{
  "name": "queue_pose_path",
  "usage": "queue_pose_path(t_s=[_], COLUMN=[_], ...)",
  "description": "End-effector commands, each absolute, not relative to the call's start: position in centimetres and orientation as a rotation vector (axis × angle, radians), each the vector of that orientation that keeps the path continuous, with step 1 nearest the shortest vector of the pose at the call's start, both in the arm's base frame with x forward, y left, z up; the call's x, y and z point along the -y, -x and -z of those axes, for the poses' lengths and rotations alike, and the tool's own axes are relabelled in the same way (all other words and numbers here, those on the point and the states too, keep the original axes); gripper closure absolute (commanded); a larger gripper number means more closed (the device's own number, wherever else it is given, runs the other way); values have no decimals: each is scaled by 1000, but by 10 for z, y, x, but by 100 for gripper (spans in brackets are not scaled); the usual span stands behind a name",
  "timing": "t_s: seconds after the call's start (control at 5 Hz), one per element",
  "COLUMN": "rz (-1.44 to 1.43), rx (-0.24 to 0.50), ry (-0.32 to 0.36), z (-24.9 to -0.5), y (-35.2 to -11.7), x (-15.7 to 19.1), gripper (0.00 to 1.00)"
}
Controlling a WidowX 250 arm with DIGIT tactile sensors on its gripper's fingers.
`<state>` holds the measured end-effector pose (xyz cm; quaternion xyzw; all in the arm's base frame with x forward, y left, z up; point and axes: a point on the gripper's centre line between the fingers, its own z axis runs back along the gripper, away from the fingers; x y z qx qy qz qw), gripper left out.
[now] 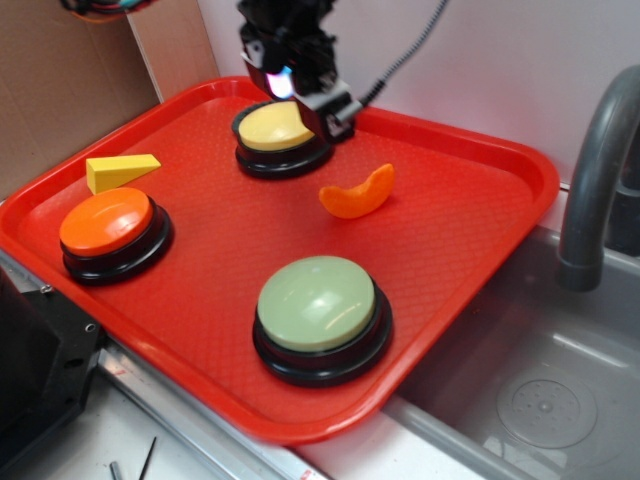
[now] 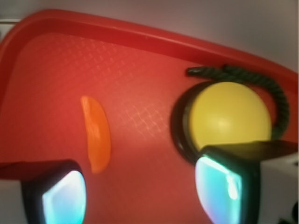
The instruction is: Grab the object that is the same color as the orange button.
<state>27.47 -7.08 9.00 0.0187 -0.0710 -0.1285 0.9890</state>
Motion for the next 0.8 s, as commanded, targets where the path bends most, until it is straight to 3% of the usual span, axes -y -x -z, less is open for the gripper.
queue_pose_path(t_s=[0.0,0.6], rz=[302,349], rx=[183,156], ry=[-66,-35], z=[-70,-41], y=[-283,-284], x=[79,97], gripper=[0,0])
